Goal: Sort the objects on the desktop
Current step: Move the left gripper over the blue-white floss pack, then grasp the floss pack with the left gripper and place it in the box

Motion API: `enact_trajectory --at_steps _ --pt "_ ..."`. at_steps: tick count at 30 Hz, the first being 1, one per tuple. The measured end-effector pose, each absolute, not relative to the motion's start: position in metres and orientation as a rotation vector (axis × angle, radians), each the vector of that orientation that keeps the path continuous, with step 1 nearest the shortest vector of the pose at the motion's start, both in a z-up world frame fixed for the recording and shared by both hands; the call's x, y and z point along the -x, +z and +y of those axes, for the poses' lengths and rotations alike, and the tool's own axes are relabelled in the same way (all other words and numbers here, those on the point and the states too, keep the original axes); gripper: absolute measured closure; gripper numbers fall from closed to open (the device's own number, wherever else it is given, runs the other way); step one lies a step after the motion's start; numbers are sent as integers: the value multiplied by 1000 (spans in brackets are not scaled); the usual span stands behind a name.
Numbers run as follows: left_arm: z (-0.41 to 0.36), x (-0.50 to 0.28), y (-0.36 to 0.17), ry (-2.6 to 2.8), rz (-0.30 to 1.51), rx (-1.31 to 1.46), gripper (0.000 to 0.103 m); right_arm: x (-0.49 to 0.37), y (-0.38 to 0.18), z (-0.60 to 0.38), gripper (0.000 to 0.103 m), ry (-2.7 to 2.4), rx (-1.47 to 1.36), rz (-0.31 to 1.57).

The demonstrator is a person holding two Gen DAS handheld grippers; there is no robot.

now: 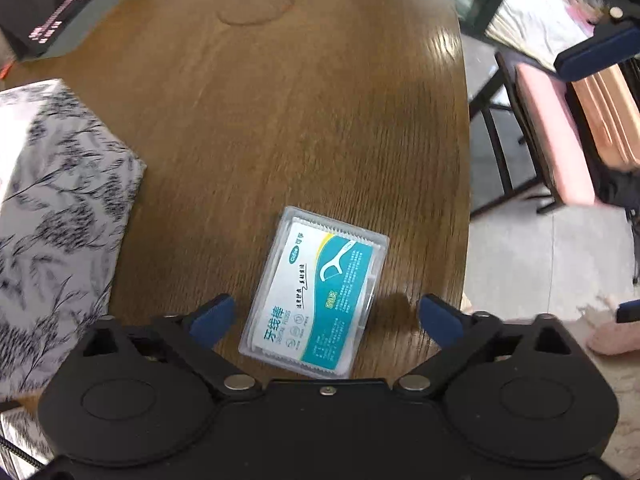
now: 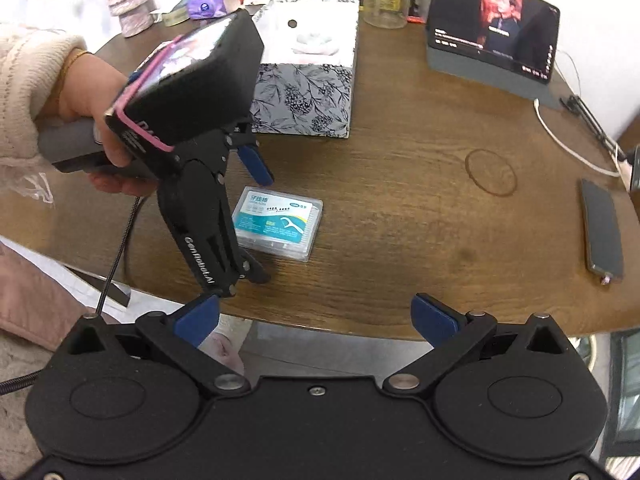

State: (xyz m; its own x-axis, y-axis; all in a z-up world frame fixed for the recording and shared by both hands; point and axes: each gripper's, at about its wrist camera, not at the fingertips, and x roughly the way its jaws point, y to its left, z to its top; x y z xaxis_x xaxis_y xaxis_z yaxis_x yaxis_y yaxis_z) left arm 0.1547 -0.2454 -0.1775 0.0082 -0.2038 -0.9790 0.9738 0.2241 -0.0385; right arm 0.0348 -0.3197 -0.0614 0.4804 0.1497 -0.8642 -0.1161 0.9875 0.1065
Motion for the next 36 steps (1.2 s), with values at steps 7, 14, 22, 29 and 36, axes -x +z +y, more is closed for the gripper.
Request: enact_trajectory --at_steps 7,14,22,29,36 --pt "-248 -148 -178 -1173 1136 -965 20 -31 -64 -318 0 148 -58 1057" --pt "-249 -150 -170 -1167 1137 -990 46 -27 -64 -319 0 128 -69 1061" --pt "-245 -137 -144 -1142 1064 -951 47 -30 -63 -316 0 134 -74 1067" --pt "-215 -179 -35 -1163 935 -747 46 -51 -42 -312 0 160 -106 1014" --pt "-205 -261 -10 -1066 896 -743 46 -108 -2 -290 0 204 -216 888"
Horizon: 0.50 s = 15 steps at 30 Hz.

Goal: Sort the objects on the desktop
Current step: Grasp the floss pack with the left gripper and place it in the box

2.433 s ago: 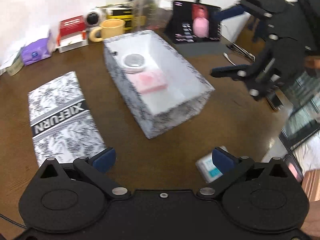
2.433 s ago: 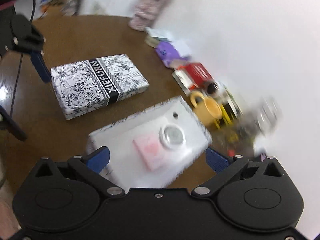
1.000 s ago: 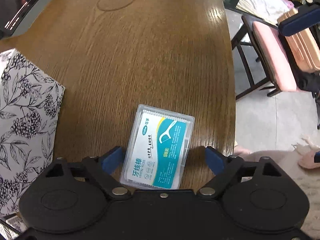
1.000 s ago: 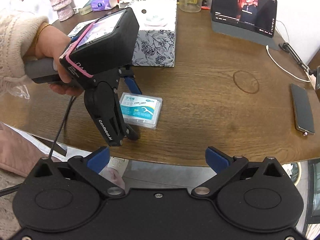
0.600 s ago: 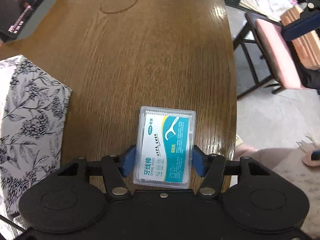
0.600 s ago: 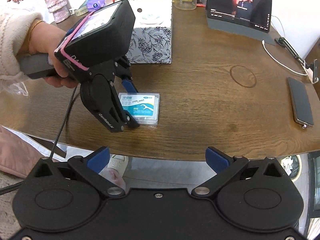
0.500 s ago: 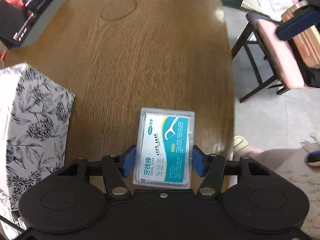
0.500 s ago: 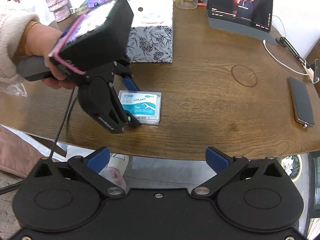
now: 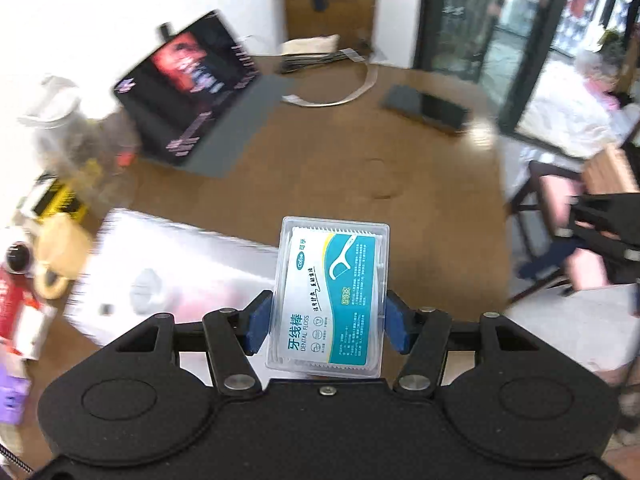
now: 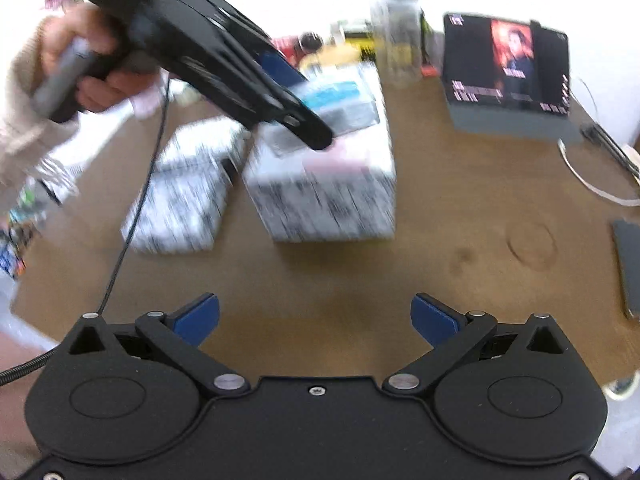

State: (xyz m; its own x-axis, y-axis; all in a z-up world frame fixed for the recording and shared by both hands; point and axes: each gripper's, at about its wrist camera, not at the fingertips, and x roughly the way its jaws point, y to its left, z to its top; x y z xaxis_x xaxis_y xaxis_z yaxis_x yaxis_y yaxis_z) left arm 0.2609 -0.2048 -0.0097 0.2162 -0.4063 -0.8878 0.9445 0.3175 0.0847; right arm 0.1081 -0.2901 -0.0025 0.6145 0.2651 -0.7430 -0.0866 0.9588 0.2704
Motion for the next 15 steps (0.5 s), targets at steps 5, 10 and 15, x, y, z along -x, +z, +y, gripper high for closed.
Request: enact_trajectory --at_steps 5,10,15 --pt "-209 -312 -46 -1095 990 -791 46 -146 6 -273 0 222 -188 892" --pt "-207 -341 -87 -1124 1073 -832 46 -178 0 -259 0 192 -135 941" --pt "-210 -362 -121 -1153 1143 -841 46 -202 -7 -255 0 186 -143 971"
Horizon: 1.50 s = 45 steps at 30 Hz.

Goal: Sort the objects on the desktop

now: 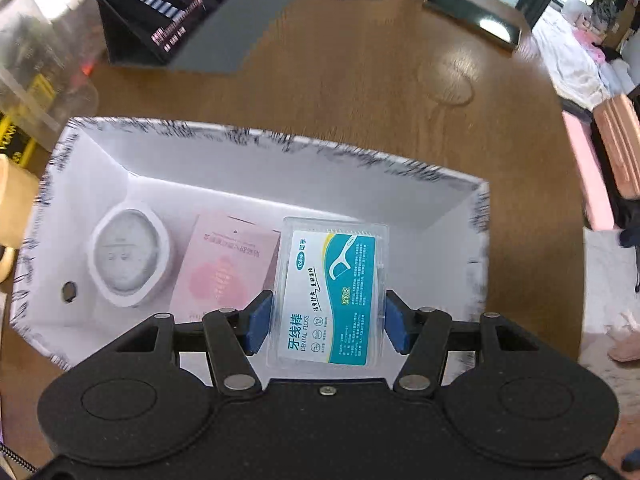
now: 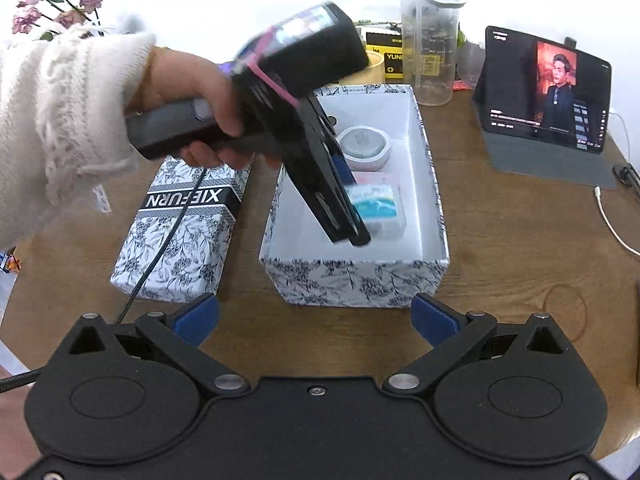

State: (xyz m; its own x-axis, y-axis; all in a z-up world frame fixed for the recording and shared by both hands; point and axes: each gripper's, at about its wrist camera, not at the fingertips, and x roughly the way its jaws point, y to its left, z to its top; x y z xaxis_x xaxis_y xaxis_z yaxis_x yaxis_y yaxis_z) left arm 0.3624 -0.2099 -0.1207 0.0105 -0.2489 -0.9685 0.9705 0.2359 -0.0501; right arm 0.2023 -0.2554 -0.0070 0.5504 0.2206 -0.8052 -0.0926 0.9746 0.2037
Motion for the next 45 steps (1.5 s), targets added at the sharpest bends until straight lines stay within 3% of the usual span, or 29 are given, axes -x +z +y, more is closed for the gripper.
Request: enact_trajectory --at_steps 20,21,23,28,35,38,45 --pt "-221 -364 -164 -1159 1264 -856 45 -215 -28 -253 0 195 -182 1042" --pt "-220 -365 -164 -1155 1271 -848 44 -214 -29 -254 0 194 -182 1045" --pt "-218 -369 -159 -1160 1292 -814 33 -212 -30 -254 0 191 -186 1050" --pt "-205 -372 -132 -1129 1222 -762 18 -205 -31 -255 0 181 -180 1052" --pt "-155 -354 -60 -1003 1033 -515 10 -188 -25 -261 0 179 -191 1007" --pt "-126 -327 -32 -909 941 -370 0 -179 -25 -262 0 195 -195 985" --pt "-63 -253 10 -607 759 -121 0 -148 -26 -256 0 247 -170 941"
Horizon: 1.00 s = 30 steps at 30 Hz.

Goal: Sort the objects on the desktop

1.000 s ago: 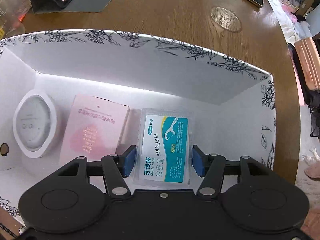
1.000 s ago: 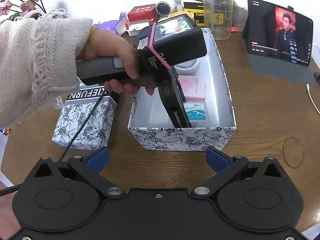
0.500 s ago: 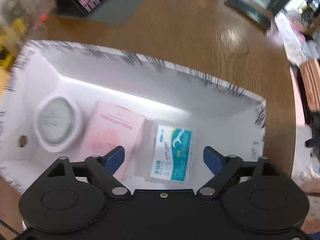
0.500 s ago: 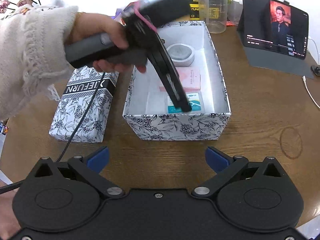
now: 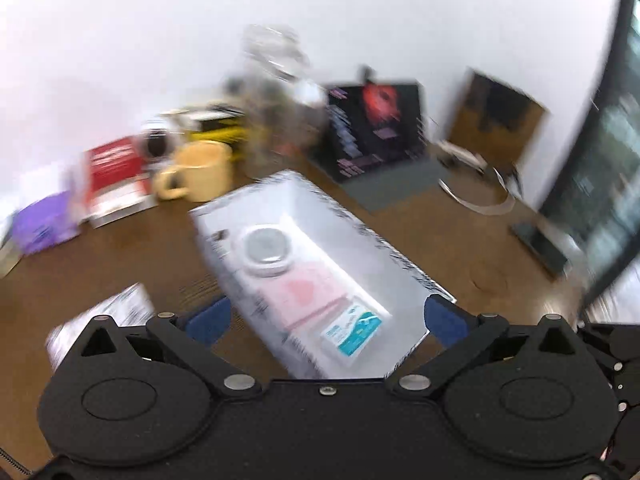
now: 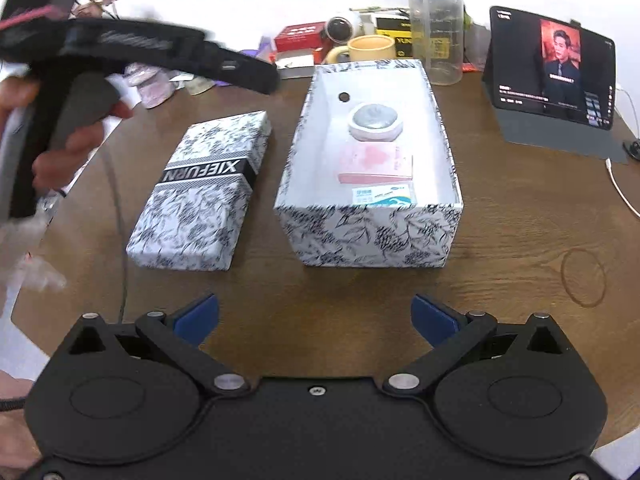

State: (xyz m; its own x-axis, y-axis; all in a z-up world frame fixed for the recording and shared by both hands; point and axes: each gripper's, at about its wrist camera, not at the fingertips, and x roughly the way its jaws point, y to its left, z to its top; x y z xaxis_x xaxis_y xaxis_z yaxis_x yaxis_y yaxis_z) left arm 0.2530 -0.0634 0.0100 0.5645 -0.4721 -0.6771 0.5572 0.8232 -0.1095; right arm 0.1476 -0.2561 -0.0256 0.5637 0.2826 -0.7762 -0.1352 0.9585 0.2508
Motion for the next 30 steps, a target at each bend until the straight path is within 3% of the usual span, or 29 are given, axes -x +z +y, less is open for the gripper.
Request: enact_trajectory --at_steps 12,30 --pt "-15 -176 -12 -318 723 129 0 -104 -20 -239 0 285 -178 841" --pt "25 -116 -10 -84 774 129 0 -96 -17 -213 0 326 -105 783"
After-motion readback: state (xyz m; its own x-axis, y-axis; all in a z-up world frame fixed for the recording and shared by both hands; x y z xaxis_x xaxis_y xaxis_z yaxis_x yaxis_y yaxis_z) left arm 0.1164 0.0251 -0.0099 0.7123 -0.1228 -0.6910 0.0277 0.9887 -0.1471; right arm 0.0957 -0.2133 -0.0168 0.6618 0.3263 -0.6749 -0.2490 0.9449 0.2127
